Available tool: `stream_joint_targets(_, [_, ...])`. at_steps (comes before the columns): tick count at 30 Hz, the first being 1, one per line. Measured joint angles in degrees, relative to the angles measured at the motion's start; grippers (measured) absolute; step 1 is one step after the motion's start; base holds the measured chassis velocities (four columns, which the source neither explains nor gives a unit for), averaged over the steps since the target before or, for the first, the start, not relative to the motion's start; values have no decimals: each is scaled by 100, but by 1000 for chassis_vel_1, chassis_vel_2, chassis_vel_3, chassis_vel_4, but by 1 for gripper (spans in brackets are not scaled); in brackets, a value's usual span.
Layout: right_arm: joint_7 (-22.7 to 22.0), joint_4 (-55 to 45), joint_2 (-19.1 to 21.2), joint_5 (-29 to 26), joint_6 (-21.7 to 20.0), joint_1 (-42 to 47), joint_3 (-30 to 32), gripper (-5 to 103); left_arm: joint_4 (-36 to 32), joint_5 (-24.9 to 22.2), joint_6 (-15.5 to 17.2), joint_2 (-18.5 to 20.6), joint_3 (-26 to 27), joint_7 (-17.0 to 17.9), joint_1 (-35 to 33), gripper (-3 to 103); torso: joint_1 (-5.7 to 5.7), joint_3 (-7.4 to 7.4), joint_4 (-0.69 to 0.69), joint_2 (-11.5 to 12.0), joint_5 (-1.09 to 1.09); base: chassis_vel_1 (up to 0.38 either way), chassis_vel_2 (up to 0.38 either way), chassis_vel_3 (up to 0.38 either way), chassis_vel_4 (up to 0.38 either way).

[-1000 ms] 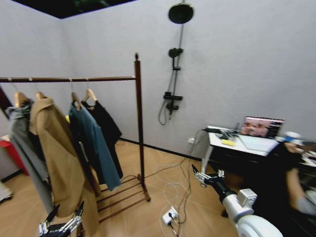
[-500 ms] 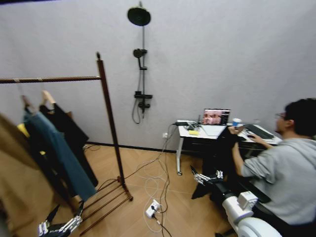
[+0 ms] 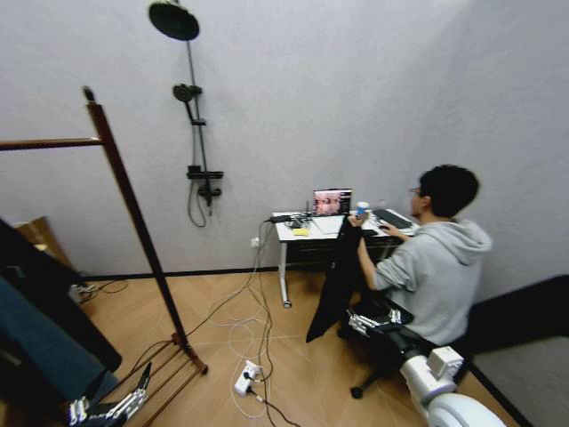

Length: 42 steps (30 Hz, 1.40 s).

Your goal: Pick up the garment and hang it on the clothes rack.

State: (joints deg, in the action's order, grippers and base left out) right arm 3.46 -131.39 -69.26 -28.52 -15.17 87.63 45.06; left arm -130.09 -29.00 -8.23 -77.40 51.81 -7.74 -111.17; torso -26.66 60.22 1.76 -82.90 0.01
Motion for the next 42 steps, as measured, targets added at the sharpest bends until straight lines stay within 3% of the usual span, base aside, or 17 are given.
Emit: stream_joint_targets(42, [51, 111, -125, 165, 25, -36, -225, 100, 0, 0, 0, 0, 0, 1, 0, 100, -1, 0, -2, 0, 0, 132, -127, -125, 132])
